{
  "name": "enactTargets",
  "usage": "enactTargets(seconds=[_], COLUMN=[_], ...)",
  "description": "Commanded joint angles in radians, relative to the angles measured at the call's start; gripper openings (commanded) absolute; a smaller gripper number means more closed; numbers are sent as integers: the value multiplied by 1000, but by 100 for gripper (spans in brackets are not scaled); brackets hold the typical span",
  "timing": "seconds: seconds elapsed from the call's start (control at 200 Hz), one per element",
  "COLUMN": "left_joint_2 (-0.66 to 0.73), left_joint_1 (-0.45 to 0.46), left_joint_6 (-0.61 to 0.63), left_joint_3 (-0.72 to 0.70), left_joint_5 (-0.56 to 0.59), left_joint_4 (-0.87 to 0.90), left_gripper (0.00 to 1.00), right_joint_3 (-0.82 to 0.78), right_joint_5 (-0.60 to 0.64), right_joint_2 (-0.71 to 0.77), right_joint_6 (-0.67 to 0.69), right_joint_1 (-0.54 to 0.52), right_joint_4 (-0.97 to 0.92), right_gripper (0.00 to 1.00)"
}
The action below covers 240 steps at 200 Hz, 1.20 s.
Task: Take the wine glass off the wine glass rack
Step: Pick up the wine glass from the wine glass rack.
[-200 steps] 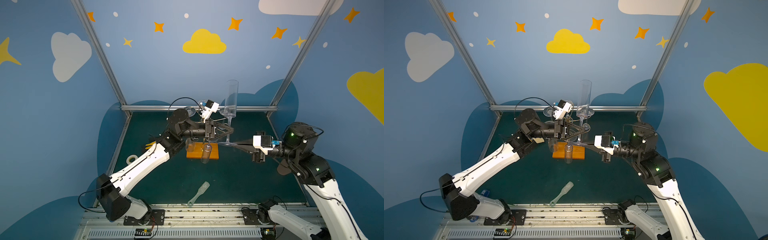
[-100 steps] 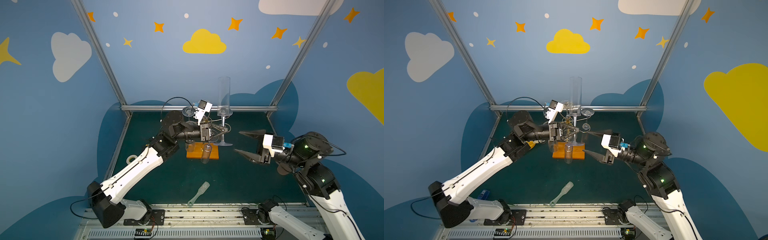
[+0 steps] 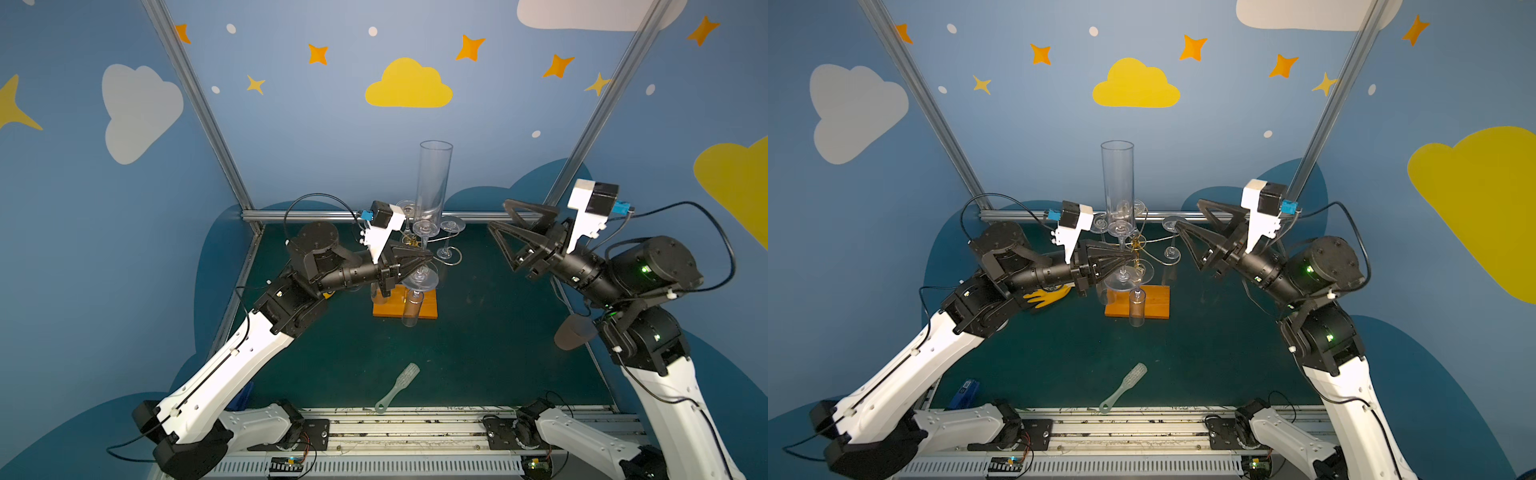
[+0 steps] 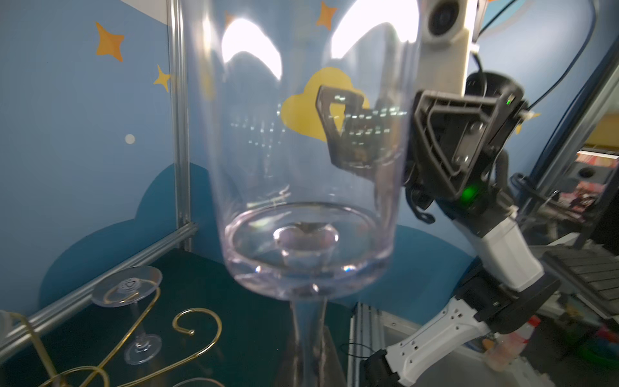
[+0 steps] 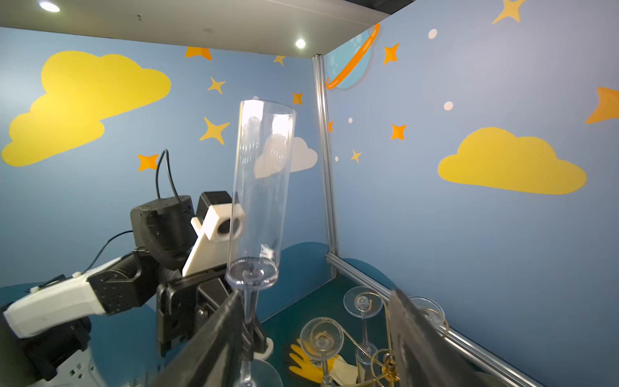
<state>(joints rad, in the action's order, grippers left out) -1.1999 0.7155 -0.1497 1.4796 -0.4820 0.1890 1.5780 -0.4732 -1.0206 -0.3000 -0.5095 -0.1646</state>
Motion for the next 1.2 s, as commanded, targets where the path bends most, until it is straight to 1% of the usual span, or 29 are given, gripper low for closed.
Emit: enactTargets(seconds=[0.0,0.065,0.205,0.516,0.651,0.881,1.021,1.196], left_joint_2=[16,20,19,-4,-15,-31,-38,-40], left_joint_1=[0,2,4,16,27,44,49,53], left_joint_6=[229,280,338,405,428,458,466,476], left_joint_3=[28,28,29,65,80,96,101,104], left_joint_5=[86,105,130,160,170,192,205,215], left_joint_4=[95,115,143,198,215,242,249,250], left_gripper=[3,3,3,3,3,3,3,3], right_joint_3=[76,109,145,193,197,203,195,184], right_joint_5=[-106,-127,-142,-110,-72,-64,-50,-34], right_joint_2=[-66,-101,-148,-196,-203,-217,-220,-216], right_joint_6=[-130,-133,-117,-26,-12,-12,-11,-5], right_joint_1=[-9,-19,-59,-151,-164,-170,-173,-175], right_joint_4=[1,-25,-57,-115,-122,-103,-93,-94], right_gripper=[64,63,63,65,65,62,56,33])
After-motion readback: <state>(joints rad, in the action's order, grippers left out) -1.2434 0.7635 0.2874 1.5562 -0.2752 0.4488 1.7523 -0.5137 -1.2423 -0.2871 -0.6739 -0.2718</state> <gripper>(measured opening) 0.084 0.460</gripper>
